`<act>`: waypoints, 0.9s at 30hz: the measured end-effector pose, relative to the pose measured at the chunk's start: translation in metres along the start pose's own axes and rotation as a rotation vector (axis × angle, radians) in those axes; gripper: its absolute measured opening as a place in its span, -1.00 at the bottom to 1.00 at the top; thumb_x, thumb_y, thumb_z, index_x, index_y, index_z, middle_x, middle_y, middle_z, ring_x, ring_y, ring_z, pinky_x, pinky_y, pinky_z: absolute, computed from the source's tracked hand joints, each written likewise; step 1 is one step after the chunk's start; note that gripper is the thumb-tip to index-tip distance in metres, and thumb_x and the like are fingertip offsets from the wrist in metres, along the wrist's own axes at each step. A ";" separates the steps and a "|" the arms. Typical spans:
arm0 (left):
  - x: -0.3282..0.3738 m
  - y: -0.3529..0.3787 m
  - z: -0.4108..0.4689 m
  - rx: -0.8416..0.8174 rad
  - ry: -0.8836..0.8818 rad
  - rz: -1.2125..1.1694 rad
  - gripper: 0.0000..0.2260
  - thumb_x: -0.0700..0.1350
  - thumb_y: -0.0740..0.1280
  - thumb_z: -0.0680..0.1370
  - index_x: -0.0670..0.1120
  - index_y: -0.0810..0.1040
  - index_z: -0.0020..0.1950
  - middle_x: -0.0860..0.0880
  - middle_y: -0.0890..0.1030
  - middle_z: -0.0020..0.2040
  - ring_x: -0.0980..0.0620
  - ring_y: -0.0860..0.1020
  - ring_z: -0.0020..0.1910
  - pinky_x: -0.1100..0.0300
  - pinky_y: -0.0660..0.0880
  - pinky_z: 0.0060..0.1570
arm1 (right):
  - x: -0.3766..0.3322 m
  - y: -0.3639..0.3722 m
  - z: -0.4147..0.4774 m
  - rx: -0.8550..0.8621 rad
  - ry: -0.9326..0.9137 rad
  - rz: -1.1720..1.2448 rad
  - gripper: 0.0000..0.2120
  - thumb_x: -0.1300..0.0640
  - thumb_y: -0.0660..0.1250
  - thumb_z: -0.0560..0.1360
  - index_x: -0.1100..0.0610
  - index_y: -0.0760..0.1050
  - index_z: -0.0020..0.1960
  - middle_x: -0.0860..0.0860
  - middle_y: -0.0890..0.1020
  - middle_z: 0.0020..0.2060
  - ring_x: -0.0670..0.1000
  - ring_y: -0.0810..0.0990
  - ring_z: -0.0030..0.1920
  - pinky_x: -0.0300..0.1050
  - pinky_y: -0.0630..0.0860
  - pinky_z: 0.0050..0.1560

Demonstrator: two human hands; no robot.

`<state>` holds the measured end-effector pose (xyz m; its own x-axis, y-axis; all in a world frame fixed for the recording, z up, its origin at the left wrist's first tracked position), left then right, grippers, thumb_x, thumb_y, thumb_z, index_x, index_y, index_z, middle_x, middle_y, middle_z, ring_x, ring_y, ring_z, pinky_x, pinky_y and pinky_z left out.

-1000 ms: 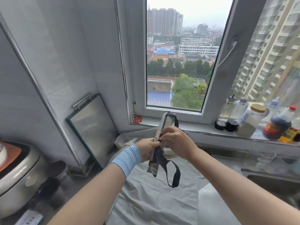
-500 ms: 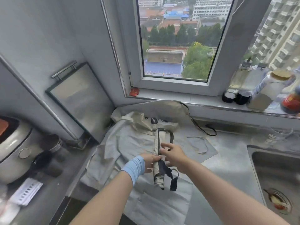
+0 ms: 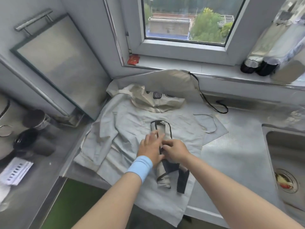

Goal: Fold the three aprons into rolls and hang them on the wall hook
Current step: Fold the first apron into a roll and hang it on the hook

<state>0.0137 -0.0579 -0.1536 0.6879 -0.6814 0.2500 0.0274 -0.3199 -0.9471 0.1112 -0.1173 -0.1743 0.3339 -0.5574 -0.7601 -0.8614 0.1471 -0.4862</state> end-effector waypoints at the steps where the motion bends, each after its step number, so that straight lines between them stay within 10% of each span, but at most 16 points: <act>1: 0.002 0.003 0.002 -0.028 0.079 0.079 -0.28 0.18 0.38 0.44 0.10 0.15 0.52 0.01 0.04 0.54 -0.07 0.11 0.47 0.04 0.22 0.37 | -0.003 -0.003 0.000 -0.009 -0.029 -0.097 -0.81 0.14 0.27 0.47 0.04 0.66 -0.06 -0.09 0.71 -0.19 -0.08 0.61 -0.15 -0.09 0.55 0.00; 9: 0.001 0.023 0.000 -0.232 0.186 0.174 -0.23 0.34 0.12 0.52 -0.04 0.00 0.59 0.09 -0.10 0.59 -0.03 -0.09 0.54 0.02 0.10 0.48 | -0.012 -0.042 0.001 -0.006 -0.144 -0.821 -0.81 -0.03 0.20 0.61 -0.06 0.59 0.03 -0.06 0.64 0.02 0.06 0.58 0.10 -0.04 0.35 0.04; 13: -0.003 0.029 -0.001 -0.306 0.163 0.138 -0.10 0.39 0.22 0.44 0.00 -0.10 0.59 0.13 -0.20 0.58 -0.02 -0.16 0.55 0.01 0.04 0.50 | 0.004 -0.059 -0.011 0.175 -0.037 -0.191 -0.71 0.14 0.27 0.52 0.00 0.34 0.22 0.00 0.58 -0.04 0.08 0.58 -0.07 -0.08 0.43 -0.08; 15: -0.004 0.030 0.001 -0.316 0.160 0.125 -0.05 0.41 0.25 0.41 0.00 -0.11 0.59 0.14 -0.20 0.58 -0.03 -0.15 0.54 0.01 0.04 0.51 | 0.016 -0.040 -0.022 -0.048 0.085 0.031 -0.62 0.10 0.39 0.42 0.05 0.31 0.15 0.03 0.58 -0.09 0.04 0.57 -0.22 -0.07 0.50 -0.17; 18: -0.004 0.028 0.002 -0.331 0.170 0.100 -0.01 0.40 0.30 0.38 0.00 -0.10 0.60 0.14 -0.18 0.58 -0.04 -0.13 0.54 0.01 0.05 0.51 | 0.026 -0.012 -0.036 -0.364 0.074 -0.321 -0.58 -0.03 0.54 0.24 0.00 0.48 0.03 -0.03 0.65 -0.10 -0.04 0.61 -0.18 -0.13 0.56 -0.15; 22: -0.007 0.026 0.001 -0.342 0.204 0.069 0.09 0.40 0.41 0.29 0.02 -0.10 0.60 0.14 -0.14 0.58 -0.02 -0.11 0.54 -0.03 0.11 0.49 | 0.032 -0.023 -0.033 -0.404 0.131 -0.396 -0.81 -0.07 0.52 0.29 0.04 0.64 -0.25 -0.12 0.60 -0.42 -0.11 0.50 -0.37 -0.23 0.43 -0.30; 27: -0.008 0.025 0.001 -0.293 0.198 0.053 0.12 0.38 0.47 0.23 0.03 -0.05 0.59 0.16 -0.10 0.58 0.00 -0.09 0.54 0.00 0.13 0.49 | 0.029 -0.071 -0.027 -0.346 0.201 -0.336 -0.75 -0.18 0.45 0.40 0.00 0.64 -0.23 -0.05 0.58 -0.35 -0.05 0.54 -0.25 -0.20 0.41 -0.26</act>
<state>0.0101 -0.0598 -0.1799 0.5284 -0.8070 0.2637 -0.2331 -0.4366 -0.8690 0.1720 -0.1658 -0.1502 0.5627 -0.6783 -0.4725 -0.8069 -0.3264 -0.4923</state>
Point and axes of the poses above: each hand's wrist, its own z-axis towards the middle knuckle, its own y-axis out of the palm, x = y × z, the point moved 7 cm from there along z, towards the middle knuckle
